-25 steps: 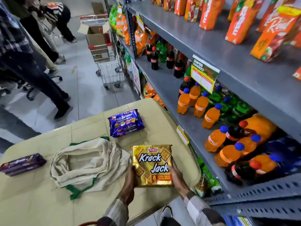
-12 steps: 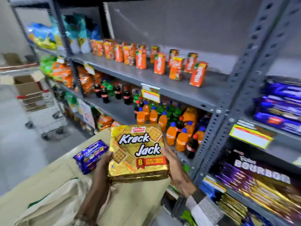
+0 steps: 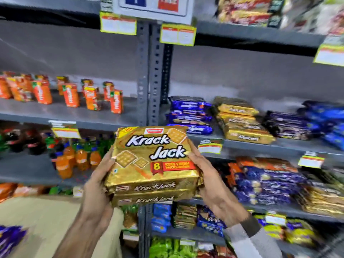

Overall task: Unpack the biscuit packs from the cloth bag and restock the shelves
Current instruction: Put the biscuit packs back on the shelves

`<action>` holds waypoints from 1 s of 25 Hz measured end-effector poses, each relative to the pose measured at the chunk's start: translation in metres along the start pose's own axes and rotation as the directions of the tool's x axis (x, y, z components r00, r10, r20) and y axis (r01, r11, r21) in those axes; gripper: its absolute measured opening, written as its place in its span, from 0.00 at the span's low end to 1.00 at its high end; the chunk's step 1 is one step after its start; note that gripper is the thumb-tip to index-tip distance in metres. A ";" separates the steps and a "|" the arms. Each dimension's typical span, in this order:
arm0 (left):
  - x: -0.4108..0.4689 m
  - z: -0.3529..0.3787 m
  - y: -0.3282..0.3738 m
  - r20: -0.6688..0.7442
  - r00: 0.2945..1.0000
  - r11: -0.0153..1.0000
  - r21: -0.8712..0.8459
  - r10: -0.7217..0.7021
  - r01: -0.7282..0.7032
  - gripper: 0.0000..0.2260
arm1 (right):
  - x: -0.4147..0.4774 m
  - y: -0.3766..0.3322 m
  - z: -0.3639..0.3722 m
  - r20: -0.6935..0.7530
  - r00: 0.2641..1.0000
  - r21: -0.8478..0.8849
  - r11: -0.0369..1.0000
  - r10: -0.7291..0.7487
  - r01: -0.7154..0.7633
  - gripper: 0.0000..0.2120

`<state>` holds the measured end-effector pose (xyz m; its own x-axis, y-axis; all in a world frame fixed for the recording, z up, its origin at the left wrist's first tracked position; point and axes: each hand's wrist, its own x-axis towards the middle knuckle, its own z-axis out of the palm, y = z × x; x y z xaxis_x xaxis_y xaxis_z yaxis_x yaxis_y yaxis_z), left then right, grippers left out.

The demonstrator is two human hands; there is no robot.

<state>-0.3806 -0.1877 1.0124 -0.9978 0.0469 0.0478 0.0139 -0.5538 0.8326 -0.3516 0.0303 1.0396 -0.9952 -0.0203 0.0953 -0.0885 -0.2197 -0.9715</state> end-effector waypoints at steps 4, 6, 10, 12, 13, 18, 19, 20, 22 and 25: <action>0.023 0.084 -0.019 0.118 0.993 0.999 0.012 0.030 -0.032 0.16 | -0.012 -0.042 -0.068 -0.178 0.983 -0.022 0.999 -0.049 0.046 0.18; 0.038 0.121 -0.034 0.173 0.985 1.000 -0.004 0.014 -0.013 0.15 | -0.008 -0.054 -0.103 -0.250 0.966 -0.022 0.998 -0.061 0.057 0.17; 0.075 0.211 -0.075 0.238 0.971 0.999 0.003 -0.032 0.032 0.15 | 0.005 -0.089 -0.180 -0.360 0.927 -0.072 0.994 -0.102 0.081 0.17; 0.094 0.255 -0.095 0.262 0.964 0.999 0.006 -0.044 0.044 0.15 | 0.018 -0.103 -0.220 -0.396 0.911 -0.112 0.991 -0.110 0.070 0.18; 0.103 0.271 -0.103 0.261 0.964 0.999 0.014 -0.045 0.043 0.14 | 0.025 -0.109 -0.236 -0.403 0.908 -0.136 0.989 -0.114 0.063 0.18; 0.152 0.343 -0.151 0.215 0.975 0.999 0.018 -0.054 0.051 0.14 | 0.071 -0.129 -0.323 -0.439 0.890 -0.218 0.976 -0.126 0.031 0.18; 0.158 0.352 -0.160 0.197 0.978 0.998 0.023 -0.067 0.063 0.15 | 0.080 -0.129 -0.335 -0.447 0.887 -0.224 0.974 -0.112 0.010 0.18; 0.162 0.358 -0.167 0.182 0.980 0.996 0.023 -0.084 0.081 0.15 | 0.087 -0.129 -0.345 -0.451 0.887 -0.230 0.973 -0.096 -0.011 0.18; 0.173 0.368 -0.179 0.152 0.982 0.994 0.022 -0.111 0.109 0.16 | 0.101 -0.127 -0.362 -0.444 0.894 -0.248 0.967 -0.059 -0.059 0.18; 0.189 0.377 -0.183 0.123 0.986 0.992 0.060 -0.116 0.109 0.15 | 0.118 -0.125 -0.379 -0.446 0.895 -0.261 0.960 -0.026 -0.103 0.19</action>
<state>-0.5468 0.2358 1.0767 -0.9770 0.2124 0.0188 -0.0909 -0.4945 0.8644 -0.4739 0.4246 1.0898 -0.9064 0.4222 0.0135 0.0066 0.0462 -0.9989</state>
